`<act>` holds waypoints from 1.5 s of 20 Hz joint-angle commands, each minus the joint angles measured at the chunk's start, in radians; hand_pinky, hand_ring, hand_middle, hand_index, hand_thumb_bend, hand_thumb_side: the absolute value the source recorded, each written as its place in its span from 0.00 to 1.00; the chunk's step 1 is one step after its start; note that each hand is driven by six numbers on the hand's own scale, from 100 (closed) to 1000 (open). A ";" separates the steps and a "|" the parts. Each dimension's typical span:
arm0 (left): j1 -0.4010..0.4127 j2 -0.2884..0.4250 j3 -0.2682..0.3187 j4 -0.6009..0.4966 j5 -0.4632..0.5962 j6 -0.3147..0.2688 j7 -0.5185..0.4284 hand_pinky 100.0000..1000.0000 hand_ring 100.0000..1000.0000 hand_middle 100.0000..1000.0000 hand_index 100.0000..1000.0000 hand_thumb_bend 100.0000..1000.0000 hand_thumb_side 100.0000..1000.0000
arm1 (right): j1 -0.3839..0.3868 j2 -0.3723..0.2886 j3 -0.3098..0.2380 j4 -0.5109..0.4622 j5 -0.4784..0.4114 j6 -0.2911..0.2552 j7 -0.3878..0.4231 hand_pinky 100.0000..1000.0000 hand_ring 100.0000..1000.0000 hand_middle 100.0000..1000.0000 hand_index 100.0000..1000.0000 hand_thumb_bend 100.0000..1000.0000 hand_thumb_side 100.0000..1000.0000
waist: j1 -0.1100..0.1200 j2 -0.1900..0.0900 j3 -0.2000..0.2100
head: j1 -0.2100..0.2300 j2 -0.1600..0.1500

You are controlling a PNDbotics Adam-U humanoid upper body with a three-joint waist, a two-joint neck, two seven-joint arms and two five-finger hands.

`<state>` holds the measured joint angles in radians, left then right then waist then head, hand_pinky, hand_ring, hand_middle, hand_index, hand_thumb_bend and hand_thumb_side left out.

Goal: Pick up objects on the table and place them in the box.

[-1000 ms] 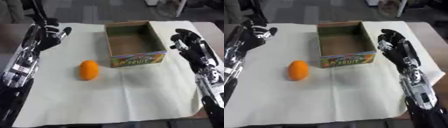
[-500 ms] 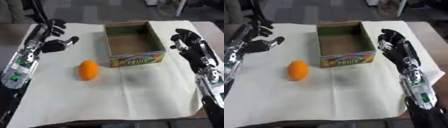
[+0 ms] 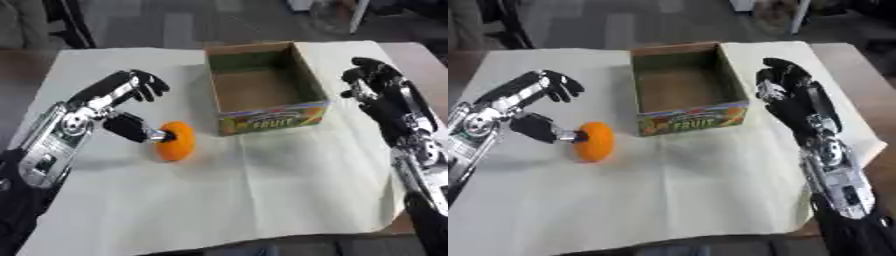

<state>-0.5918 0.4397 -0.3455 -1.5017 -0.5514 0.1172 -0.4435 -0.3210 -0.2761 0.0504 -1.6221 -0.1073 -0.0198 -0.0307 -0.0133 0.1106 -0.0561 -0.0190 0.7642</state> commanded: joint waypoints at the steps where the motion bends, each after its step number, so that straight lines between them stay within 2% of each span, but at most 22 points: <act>1: -0.026 0.005 -0.009 0.017 -0.044 -0.010 -0.008 0.66 0.63 0.62 0.76 0.66 0.16 | -0.013 -0.019 -0.003 -0.018 -0.002 0.002 0.000 0.58 0.74 0.60 0.78 0.00 0.27 | 0.002 -0.015 -0.003 | 0.002 0.006; 13: -0.043 -0.058 -0.034 0.115 -0.138 -0.049 0.032 0.65 0.63 0.62 0.76 0.66 0.13 | -0.014 -0.017 -0.002 -0.017 -0.002 0.002 0.002 0.58 0.74 0.60 0.78 0.00 0.27 | -0.003 -0.014 -0.006 | 0.002 0.006; 16: -0.044 -0.069 -0.040 0.130 -0.158 -0.063 0.041 0.63 0.60 0.58 0.73 0.64 0.08 | -0.014 -0.018 -0.001 -0.017 -0.002 0.002 0.002 0.58 0.74 0.60 0.78 0.00 0.27 | -0.005 -0.012 -0.006 | 0.002 0.006; 18: -0.045 -0.075 -0.042 0.140 -0.171 -0.069 0.053 0.58 0.55 0.53 0.68 0.57 0.00 | -0.015 -0.018 -0.001 -0.017 -0.002 0.002 0.002 0.58 0.74 0.60 0.78 0.00 0.27 | -0.005 -0.011 -0.007 | 0.002 0.006; 19: -0.045 -0.078 -0.043 0.145 -0.175 -0.071 0.058 0.57 0.54 0.53 0.68 0.57 0.00 | -0.016 -0.018 -0.001 -0.017 -0.002 0.002 0.002 0.58 0.74 0.60 0.78 0.00 0.27 | -0.006 -0.010 -0.007 | 0.002 0.006; 20: -0.045 -0.080 -0.045 0.151 -0.179 -0.073 0.061 0.52 0.49 0.47 0.63 0.51 0.01 | -0.016 -0.017 -0.001 -0.017 -0.002 0.002 0.002 0.58 0.74 0.60 0.78 0.00 0.27 | -0.006 -0.010 -0.008 | 0.002 0.006; 23: -0.043 -0.086 -0.051 0.164 -0.183 -0.086 0.057 0.48 0.44 0.43 0.58 0.45 0.02 | -0.016 -0.017 -0.001 -0.017 -0.002 0.003 0.002 0.58 0.74 0.60 0.78 0.00 0.27 | -0.006 -0.010 -0.008 | 0.002 0.006; 24: -0.043 -0.086 -0.051 0.167 -0.184 -0.089 0.054 0.44 0.41 0.39 0.54 0.39 0.03 | -0.016 -0.017 -0.001 -0.017 -0.002 0.003 0.002 0.58 0.74 0.60 0.78 0.00 0.27 | -0.006 -0.010 -0.008 | 0.001 0.006; 25: -0.043 -0.087 -0.051 0.170 -0.184 -0.092 0.053 0.43 0.39 0.38 0.52 0.37 0.03 | -0.016 -0.017 -0.001 -0.017 -0.002 0.003 0.001 0.58 0.74 0.60 0.78 0.00 0.27 | -0.006 -0.010 -0.008 | 0.001 0.006; 26: -0.043 -0.087 -0.049 0.171 -0.183 -0.092 0.059 0.39 0.34 0.32 0.46 0.29 0.03 | -0.016 -0.017 -0.001 -0.017 -0.002 0.003 0.001 0.58 0.74 0.60 0.78 0.00 0.27 | -0.006 -0.010 -0.008 | 0.001 0.006; 28: -0.044 -0.087 -0.045 0.167 -0.175 -0.090 0.080 0.36 0.26 0.25 0.39 0.20 0.02 | -0.016 -0.017 -0.001 -0.017 -0.001 0.003 0.001 0.58 0.74 0.60 0.78 0.00 0.27 | -0.006 -0.011 -0.008 | 0.001 0.006; 30: -0.045 -0.086 -0.039 0.156 -0.156 -0.085 0.108 0.35 0.23 0.21 0.36 0.18 0.02 | -0.016 -0.017 -0.002 -0.016 -0.001 0.003 0.001 0.58 0.74 0.60 0.78 0.00 0.27 | -0.006 -0.012 -0.009 | 0.001 0.006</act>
<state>-0.6171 0.3427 -0.3957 -1.3276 -0.7180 0.0314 -0.3522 -0.3222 -0.2761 0.0512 -1.6222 -0.1073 -0.0170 -0.0278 -0.0196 0.1112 -0.0626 -0.0189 0.7642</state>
